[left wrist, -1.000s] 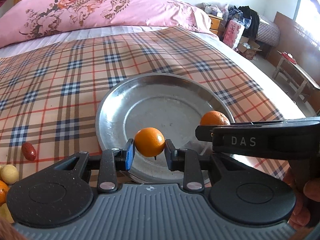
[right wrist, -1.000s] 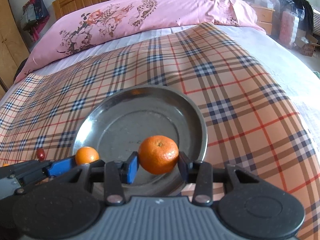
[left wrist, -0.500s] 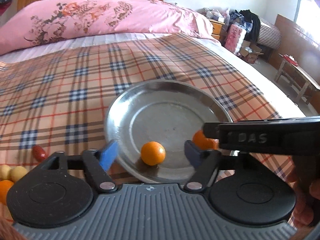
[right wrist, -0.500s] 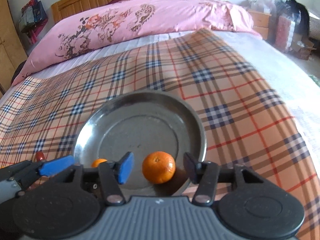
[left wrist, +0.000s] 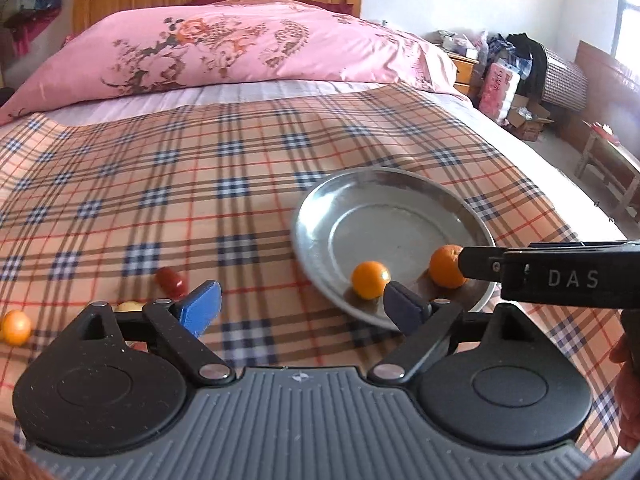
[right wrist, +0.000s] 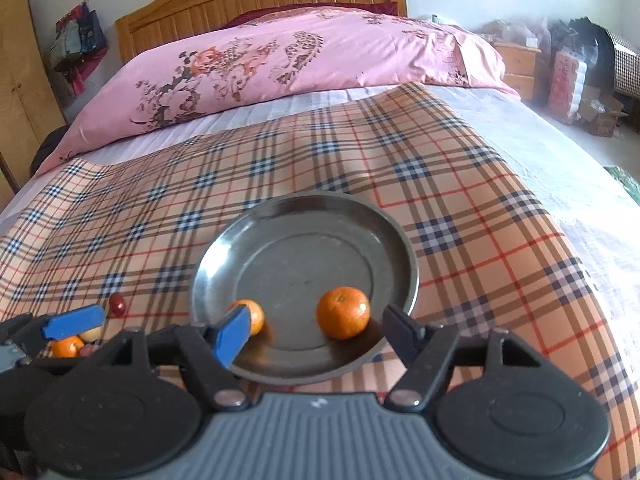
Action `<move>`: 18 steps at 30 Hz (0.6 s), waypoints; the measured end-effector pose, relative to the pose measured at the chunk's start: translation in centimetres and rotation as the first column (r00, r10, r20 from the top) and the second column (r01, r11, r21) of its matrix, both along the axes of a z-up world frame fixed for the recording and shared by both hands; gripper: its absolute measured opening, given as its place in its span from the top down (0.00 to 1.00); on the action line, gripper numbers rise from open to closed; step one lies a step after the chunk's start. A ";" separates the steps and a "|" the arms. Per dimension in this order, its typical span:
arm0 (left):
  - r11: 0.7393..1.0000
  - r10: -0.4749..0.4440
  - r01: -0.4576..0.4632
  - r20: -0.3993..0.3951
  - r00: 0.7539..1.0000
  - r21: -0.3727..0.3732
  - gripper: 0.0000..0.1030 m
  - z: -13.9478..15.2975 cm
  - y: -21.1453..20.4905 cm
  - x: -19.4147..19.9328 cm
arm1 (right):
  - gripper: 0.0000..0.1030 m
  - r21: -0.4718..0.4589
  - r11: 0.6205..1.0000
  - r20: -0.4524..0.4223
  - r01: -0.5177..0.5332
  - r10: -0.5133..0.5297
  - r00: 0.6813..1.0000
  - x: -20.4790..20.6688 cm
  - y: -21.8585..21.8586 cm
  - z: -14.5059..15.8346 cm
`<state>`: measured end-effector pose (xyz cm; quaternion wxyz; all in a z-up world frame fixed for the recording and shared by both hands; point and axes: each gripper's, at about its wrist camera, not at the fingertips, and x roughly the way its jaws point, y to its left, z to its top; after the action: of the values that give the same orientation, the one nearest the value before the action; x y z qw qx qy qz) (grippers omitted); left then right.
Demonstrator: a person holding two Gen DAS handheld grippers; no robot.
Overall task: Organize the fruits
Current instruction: 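Open the left tool over the plate while the right tool releases its mandarin, then move both open tools back toward the fruit cluster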
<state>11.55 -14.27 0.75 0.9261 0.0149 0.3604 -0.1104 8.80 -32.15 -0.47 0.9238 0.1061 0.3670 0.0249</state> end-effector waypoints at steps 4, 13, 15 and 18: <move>1.000 0.026 -0.026 0.004 1.000 0.000 0.00 0.1 1.7 -0.9 | 0.29 0.004 1.000 -0.003 -0.015 0.015 1.000 -0.5 1.0 0.1; 0.996 0.086 -0.085 0.013 0.996 -0.003 0.00 0.4 5.5 -2.6 | 0.29 0.002 0.997 -0.004 -0.077 0.077 0.997 -1.3 4.3 0.5; 0.995 0.098 -0.098 0.014 0.995 -0.007 0.00 0.4 6.3 -2.7 | 0.29 0.001 0.996 0.000 -0.088 0.088 0.996 -1.4 5.1 0.7; 0.993 0.116 -0.116 0.011 0.993 -0.008 0.00 0.4 7.3 -3.1 | 0.29 0.005 0.994 0.002 -0.107 0.107 0.994 -1.5 6.3 0.9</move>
<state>8.45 -6.92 1.12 0.9331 -0.0086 0.3550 -0.0575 7.25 -25.90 0.40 0.9212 0.0886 0.3712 0.0752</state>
